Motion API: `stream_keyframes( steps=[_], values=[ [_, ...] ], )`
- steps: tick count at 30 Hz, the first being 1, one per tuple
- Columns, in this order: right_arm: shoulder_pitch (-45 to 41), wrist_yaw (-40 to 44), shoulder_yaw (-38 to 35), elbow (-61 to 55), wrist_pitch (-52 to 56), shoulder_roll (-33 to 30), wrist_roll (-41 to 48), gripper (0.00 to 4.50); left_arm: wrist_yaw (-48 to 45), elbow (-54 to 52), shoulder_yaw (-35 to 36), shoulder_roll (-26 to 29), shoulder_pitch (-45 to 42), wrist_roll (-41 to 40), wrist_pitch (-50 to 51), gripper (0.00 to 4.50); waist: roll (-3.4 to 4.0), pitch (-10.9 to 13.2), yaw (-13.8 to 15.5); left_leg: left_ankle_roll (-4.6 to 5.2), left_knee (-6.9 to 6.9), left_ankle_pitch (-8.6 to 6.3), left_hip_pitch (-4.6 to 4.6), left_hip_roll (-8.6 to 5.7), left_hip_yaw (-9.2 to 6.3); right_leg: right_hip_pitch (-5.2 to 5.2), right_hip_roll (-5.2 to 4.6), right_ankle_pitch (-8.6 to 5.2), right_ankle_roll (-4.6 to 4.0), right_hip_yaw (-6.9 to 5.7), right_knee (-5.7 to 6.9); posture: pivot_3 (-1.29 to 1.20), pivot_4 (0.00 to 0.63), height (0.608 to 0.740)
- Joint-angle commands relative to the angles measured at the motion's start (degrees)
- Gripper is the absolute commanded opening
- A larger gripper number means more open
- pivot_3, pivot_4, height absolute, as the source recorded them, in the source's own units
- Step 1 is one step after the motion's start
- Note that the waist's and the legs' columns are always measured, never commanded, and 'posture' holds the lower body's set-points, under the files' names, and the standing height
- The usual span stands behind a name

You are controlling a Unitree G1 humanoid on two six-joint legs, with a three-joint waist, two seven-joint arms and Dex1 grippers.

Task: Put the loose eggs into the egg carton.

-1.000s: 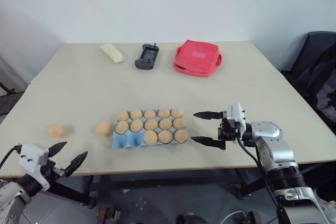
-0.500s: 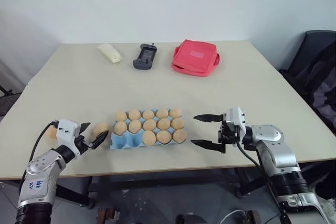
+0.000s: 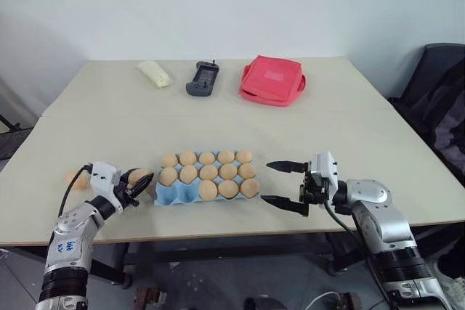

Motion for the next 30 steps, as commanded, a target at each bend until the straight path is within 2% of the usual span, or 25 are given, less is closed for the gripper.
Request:
stream_keyframes(
  steps=[1, 5, 9, 16, 22, 25, 30],
  values=[
    [0.4, -0.6, -0.3, -2.5, 0.1, 0.1, 1.3, 4.50, -3.4, -6.3, 2.9, 1.6, 2.3, -4.1, -0.7, 1.87, 0.00, 0.0, -0.1, 0.00, 0.01, 0.00, 0.00, 0.01, 0.00, 0.00, 0.00, 0.00, 0.00, 0.00, 0.02, 0.00, 0.150, 0.740],
    [0.6, -0.9, -0.3, -2.4, -0.1, -0.1, 1.3, 4.50, -6.4, -16.3, 1.9, 2.7, 5.3, -7.2, 3.1, 1.87, -0.01, 0.0, 0.1, -0.01, 0.05, -0.01, 0.00, 0.03, -0.01, 0.00, -0.01, 0.00, -0.01, 0.00, 0.06, 0.00, 0.150, 0.740],
    [0.6, -1.2, -0.2, -1.7, -0.6, 0.1, 1.0, 4.50, -8.8, -24.6, -3.5, 3.1, 6.3, -7.0, 6.5, 1.87, -0.01, 0.0, 0.5, -0.21, 0.10, -0.13, 0.00, 0.00, -0.01, 0.01, -0.02, 0.00, -0.01, 0.03, 0.08, 0.00, 0.150, 0.740],
    [0.3, -2.3, 0.1, -0.7, -1.9, 0.8, 0.4, 4.50, -11.5, -19.0, -10.5, 2.2, 2.2, -2.8, 4.7, 1.87, -0.01, 0.0, 1.0, -0.20, 0.16, -0.12, 0.00, -0.21, -0.01, 0.01, 0.00, 0.01, 0.00, 0.07, 0.07, 0.00, 0.150, 0.740],
    [0.4, -3.2, 0.3, -1.0, -2.5, 1.2, 0.5, 4.50, -12.4, -16.0, -12.6, 0.7, -0.6, -1.6, 3.1, 3.61, -0.01, 0.0, 1.0, 0.04, 0.14, 0.01, -0.01, -0.19, -0.02, 0.01, 0.00, 0.00, 0.00, 0.07, 0.07, 0.00, 0.150, 0.740],
    [0.3, -3.2, 0.4, -1.1, -2.5, 1.3, 0.7, 4.50, -12.6, -18.2, -10.1, 2.2, 1.8, -3.0, 3.6, 4.48, -0.01, 0.0, 1.0, 0.05, 0.14, 0.01, -0.02, -0.15, -0.02, 0.01, 0.00, 0.01, 0.00, 0.08, 0.07, 0.00, 0.150, 0.740],
    [-0.9, -2.5, 0.7, 0.0, -2.8, 1.6, 0.8, 4.50, -12.0, -23.5, -3.1, 5.9, 8.5, -6.1, 5.3, 4.48, 0.00, 0.0, 0.6, 0.03, 0.13, 0.01, 0.02, 0.09, -0.02, 0.00, 0.07, -0.01, -0.03, 0.06, 0.10, 0.00, 0.150, 0.740]
  ],
)
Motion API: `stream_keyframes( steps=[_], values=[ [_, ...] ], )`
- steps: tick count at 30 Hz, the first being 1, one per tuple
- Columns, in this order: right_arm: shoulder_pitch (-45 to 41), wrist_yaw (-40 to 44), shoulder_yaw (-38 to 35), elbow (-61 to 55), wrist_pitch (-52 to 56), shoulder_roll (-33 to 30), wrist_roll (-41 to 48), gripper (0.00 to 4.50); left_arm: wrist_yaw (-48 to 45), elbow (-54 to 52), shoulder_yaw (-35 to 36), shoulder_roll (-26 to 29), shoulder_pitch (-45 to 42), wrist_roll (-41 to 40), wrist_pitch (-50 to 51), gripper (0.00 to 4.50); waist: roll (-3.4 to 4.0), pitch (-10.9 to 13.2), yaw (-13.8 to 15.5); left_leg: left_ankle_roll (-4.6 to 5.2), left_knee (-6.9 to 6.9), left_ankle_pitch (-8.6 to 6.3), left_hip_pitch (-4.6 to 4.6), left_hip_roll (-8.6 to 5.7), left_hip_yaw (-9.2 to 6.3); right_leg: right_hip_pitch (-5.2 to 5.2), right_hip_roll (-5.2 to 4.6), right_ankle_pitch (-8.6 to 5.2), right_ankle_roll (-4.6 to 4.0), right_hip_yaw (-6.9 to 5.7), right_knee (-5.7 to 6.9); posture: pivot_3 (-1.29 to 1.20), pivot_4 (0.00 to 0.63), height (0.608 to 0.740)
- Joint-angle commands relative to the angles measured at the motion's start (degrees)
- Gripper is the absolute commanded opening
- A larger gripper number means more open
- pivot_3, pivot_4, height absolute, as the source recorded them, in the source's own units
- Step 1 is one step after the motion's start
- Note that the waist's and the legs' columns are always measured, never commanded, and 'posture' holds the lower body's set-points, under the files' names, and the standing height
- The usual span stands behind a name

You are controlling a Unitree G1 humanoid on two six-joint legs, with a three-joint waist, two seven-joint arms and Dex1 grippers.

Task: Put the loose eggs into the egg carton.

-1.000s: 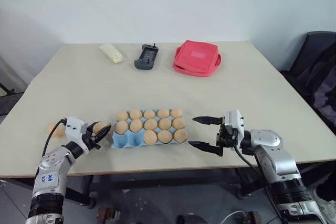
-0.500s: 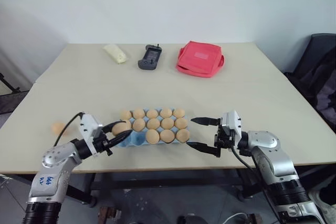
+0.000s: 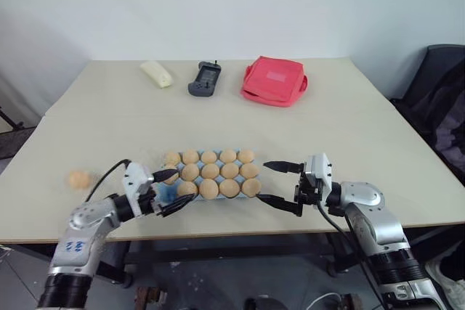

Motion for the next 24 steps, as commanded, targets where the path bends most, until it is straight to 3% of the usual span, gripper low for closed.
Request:
stream_keyframes(
  steps=[1, 7, 13, 21, 24],
  values=[
    [-1.5, 0.8, -0.2, -0.3, -1.2, 0.3, 0.8, 4.50, 1.0, -5.7, 6.5, 2.5, 4.0, -3.2, 1.4, 4.48, 0.00, 0.0, 0.0, -0.01, 0.01, 0.00, 0.00, 0.01, 0.00, 0.00, 0.01, 0.00, -0.01, 0.00, 0.00, 0.00, 0.150, 0.740],
    [-3.6, 3.3, 1.1, 0.9, -1.5, 1.4, 1.2, 4.50, 5.8, -9.5, 18.5, 2.9, 14.8, -5.2, 2.8, 4.48, 0.00, 0.0, 0.0, -0.22, 0.02, -0.17, -0.01, -0.02, 0.02, 0.00, -0.11, 0.00, -0.01, 0.04, -0.05, 0.00, 0.150, 0.740],
    [-5.4, 4.8, 2.7, 0.1, -0.9, 2.9, 1.6, 4.50, 16.7, -8.8, 28.9, -5.2, 20.9, -7.3, 1.2, 4.48, -0.01, 0.0, 0.1, -0.26, -0.02, -0.20, -0.02, 0.01, -0.04, -0.03, -0.10, -0.05, -0.09, -0.03, -0.05, 0.00, 0.150, 0.740],
    [-6.8, 5.3, 2.8, 1.0, -0.9, 3.2, 1.2, 4.50, 26.9, -4.1, 35.3, -9.6, 22.3, -5.7, -3.5, 4.48, -0.10, 0.0, 0.2, -0.27, 0.01, -0.23, -0.03, 0.00, -0.06, -0.01, -0.11, -0.06, -0.13, -0.04, -0.13, 0.00, 0.150, 0.740],
    [-7.3, 5.2, 2.7, 1.7, -1.2, 3.4, 1.1, 4.50, 27.2, -3.5, 34.1, -9.6, 21.3, -6.5, -3.6, 4.48, -0.10, -0.1, 0.2, -0.27, 0.00, -0.23, -0.04, 0.00, -0.07, -0.01, -0.11, -0.06, -0.13, -0.04, -0.16, 0.00, 0.150, 0.740]
  ],
)
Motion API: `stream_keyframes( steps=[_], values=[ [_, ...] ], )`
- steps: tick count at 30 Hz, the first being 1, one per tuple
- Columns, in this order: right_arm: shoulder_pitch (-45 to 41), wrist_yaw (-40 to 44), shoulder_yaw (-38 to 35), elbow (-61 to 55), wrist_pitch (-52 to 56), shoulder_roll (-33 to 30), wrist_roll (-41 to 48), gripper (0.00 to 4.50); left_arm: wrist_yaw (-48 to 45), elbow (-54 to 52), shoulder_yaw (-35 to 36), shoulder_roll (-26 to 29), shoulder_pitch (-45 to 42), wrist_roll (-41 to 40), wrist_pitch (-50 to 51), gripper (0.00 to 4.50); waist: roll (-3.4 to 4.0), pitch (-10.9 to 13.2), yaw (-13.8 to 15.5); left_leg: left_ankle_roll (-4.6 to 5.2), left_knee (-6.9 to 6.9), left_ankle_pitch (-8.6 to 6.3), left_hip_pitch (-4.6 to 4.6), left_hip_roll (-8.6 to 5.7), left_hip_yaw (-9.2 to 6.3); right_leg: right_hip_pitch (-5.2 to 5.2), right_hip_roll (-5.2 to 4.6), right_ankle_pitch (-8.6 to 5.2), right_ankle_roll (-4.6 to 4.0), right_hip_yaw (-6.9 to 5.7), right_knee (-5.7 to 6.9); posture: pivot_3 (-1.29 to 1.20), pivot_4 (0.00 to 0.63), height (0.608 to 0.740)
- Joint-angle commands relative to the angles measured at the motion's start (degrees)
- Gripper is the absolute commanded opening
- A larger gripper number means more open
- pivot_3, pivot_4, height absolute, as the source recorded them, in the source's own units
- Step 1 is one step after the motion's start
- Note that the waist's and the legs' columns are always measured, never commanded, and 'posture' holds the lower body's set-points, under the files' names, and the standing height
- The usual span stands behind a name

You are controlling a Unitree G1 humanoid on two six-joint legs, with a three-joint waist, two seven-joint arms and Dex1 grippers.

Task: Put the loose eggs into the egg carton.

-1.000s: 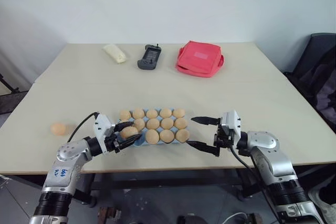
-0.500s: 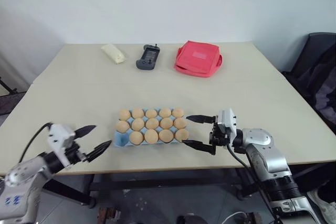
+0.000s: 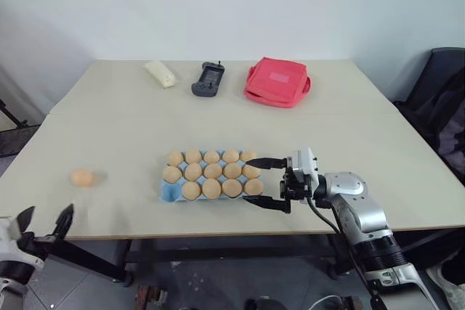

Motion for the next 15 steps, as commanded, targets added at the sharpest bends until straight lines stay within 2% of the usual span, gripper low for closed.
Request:
stream_keyframes(
  steps=[1, 8, 15],
  values=[
    [-1.4, 0.2, -0.5, -0.3, -1.0, 0.2, 0.6, 4.50, 1.2, -0.8, -0.6, -0.2, -1.3, -0.5, -1.2, 4.48, -0.01, 0.0, 0.0, 0.00, 0.00, 0.00, 0.00, 0.00, 0.00, 0.01, 0.00, 0.00, 0.00, -0.01, -0.02, 0.00, 0.150, 0.740],
    [-1.5, 0.1, -0.4, 0.0, -1.3, 0.4, 0.5, 4.50, 7.4, 3.2, -5.7, 2.7, -12.2, 2.7, 1.4, 4.48, -0.04, 0.0, 0.2, 0.01, -0.05, -0.01, -0.03, 0.00, 0.01, 0.04, 0.01, 0.05, 0.05, -0.03, -0.09, 0.00, 0.150, 0.740],
    [-1.6, -0.3, -0.2, 0.0, -1.4, 0.7, 0.2, 4.50, 10.0, 22.2, -10.4, 8.5, -27.7, 7.3, 2.5, 4.48, -0.06, 0.0, -0.1, 0.03, -0.03, 0.01, -0.02, 0.01, 0.08, 0.01, 0.08, 0.07, 0.09, -0.03, 0.01, 0.00, 0.150, 0.740]
  ],
)
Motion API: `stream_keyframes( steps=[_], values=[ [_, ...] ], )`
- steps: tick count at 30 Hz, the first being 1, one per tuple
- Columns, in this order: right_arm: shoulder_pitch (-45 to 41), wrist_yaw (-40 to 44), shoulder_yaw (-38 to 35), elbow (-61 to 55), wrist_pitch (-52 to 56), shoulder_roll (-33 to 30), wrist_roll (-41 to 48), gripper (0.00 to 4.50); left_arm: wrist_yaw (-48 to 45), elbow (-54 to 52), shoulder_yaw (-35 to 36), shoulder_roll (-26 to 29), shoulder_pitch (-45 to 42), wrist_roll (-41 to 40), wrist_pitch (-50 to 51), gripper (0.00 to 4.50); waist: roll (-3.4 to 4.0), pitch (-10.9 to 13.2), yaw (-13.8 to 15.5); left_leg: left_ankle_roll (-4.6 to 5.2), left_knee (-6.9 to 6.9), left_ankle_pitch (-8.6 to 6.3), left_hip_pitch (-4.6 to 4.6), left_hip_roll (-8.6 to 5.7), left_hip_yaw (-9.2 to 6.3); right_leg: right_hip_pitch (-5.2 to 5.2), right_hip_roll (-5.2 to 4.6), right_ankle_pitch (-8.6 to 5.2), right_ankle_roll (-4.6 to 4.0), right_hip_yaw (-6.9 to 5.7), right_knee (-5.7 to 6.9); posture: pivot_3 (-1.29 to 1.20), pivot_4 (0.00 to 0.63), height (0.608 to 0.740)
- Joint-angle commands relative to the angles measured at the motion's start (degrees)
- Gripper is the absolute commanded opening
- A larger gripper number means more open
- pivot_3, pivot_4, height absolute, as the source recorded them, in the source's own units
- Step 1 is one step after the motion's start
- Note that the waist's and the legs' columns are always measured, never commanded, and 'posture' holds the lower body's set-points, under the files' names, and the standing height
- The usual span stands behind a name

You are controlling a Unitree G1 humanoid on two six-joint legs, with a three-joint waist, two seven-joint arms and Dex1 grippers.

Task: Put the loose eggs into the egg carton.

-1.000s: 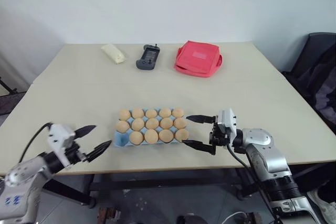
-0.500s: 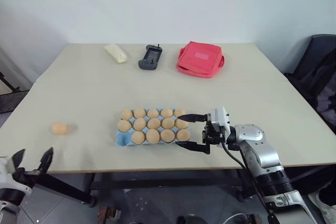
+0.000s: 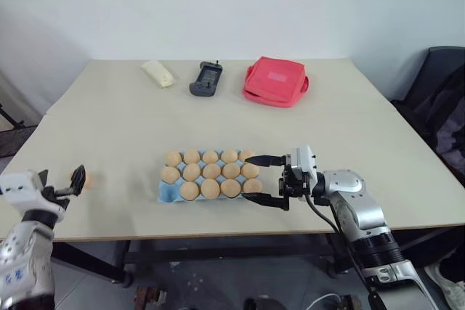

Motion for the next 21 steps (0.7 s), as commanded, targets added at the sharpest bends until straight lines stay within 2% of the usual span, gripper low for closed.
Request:
stream_keyframes(
  steps=[1, 7, 10, 15, 21],
  values=[
    [-0.7, -0.3, -0.4, -1.2, -0.5, 0.2, 0.5, 4.50, 0.2, 6.5, -1.8, 2.2, -4.0, 1.7, 0.9, 4.48, 0.00, 0.0, 0.0, 0.00, -0.01, 0.00, 0.02, 0.01, 0.04, 0.00, 0.00, 0.00, 0.01, 0.03, 0.01, 0.00, 0.150, 0.740],
    [-0.6, -1.2, -0.4, -2.1, -0.2, 0.6, 0.6, 4.50, 0.9, 14.5, -5.7, 5.0, -9.4, 5.0, 2.6, 4.48, -0.10, 0.0, 0.2, 0.12, 0.00, 0.05, -0.01, 0.10, 0.07, -0.04, 0.09, -0.01, 0.00, -0.01, 0.00, 0.00, 0.150, 0.740],
    [-0.3, -1.7, -0.5, -2.4, -0.1, 0.6, 0.7, 4.50, 0.3, 14.6, -5.6, 5.3, -9.0, 4.5, 3.0, 3.87, -0.10, 0.0, 0.1, -0.04, 0.00, -0.05, 0.00, 0.12, 0.10, -0.05, 0.10, -0.02, -0.01, 0.02, 0.02, 0.00, 0.150, 0.740],
    [0.5, -2.3, -0.4, -3.0, -0.2, 0.6, 0.7, 4.50, -6.0, 11.8, -4.8, 4.8, -7.3, 1.9, -0.7, 2.32, -0.10, 0.0, 0.1, -0.08, 0.00, -0.07, 0.00, 0.13, 0.11, -0.05, 0.09, -0.02, -0.02, 0.01, 0.02, 0.00, 0.150, 0.740],
    [0.3, -2.7, -0.5, -2.7, -0.1, 0.5, 0.5, 4.50, -21.7, -0.6, -7.7, 3.7, -2.9, -3.9, -4.6, 2.32, -0.11, 0.0, 0.2, -0.15, 0.00, -0.11, -0.01, 0.13, 0.11, -0.05, 0.06, -0.03, -0.04, 0.01, 0.02, 0.00, 0.150, 0.740]
  ],
)
